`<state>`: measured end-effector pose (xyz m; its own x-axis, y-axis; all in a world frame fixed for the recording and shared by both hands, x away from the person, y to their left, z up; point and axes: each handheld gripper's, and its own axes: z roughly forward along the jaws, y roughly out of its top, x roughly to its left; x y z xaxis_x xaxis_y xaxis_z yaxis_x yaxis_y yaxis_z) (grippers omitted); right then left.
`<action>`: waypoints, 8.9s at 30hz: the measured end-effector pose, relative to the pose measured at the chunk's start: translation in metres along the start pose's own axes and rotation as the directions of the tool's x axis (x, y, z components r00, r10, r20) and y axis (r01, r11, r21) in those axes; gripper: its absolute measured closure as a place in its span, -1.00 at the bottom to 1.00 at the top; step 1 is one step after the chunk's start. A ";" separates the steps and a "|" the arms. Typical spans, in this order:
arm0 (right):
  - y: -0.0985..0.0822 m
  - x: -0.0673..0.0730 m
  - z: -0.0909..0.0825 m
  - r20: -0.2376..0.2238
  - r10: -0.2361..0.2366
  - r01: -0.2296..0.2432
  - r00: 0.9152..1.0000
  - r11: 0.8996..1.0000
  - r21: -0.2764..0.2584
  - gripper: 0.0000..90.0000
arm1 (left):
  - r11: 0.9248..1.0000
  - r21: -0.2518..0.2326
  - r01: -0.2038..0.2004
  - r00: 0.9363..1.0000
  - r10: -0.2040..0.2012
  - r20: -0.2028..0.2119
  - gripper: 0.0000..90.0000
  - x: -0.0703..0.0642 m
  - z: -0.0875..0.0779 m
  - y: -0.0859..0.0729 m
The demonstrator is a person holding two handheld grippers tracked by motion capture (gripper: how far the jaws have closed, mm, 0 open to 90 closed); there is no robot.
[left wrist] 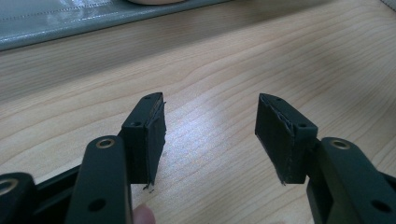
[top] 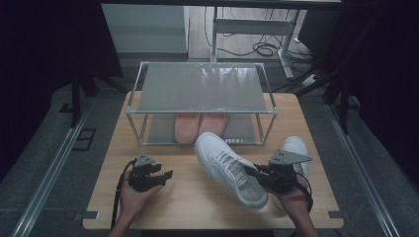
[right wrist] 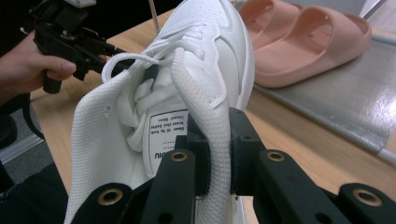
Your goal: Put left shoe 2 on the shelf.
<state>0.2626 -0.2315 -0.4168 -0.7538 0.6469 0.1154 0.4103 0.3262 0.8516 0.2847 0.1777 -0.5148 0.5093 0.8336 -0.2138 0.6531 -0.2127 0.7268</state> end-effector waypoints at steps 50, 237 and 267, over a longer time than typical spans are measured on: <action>0.060 0.000 -0.003 -0.013 -0.020 0.018 1.000 0.989 -0.147 0.81 | 1.000 0.005 -0.005 1.000 0.005 0.001 -0.04 0.001 0.002 -0.001; 0.210 -0.095 0.119 0.160 0.243 -0.209 0.957 0.957 -0.202 0.74 | 1.000 -0.005 -0.005 1.000 0.005 0.007 -0.04 0.006 -0.004 -0.001; 0.157 -0.094 0.124 0.163 0.212 -0.197 0.964 0.975 -0.104 0.99 | 1.000 0.014 -0.019 1.000 0.019 0.007 -0.05 0.002 0.000 -0.002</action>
<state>0.4619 -0.1556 -0.3571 -0.5557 0.8047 0.2088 0.4953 0.1187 0.8606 0.2846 0.1798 -0.5163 0.5255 0.8259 -0.2045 0.6514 -0.2358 0.7212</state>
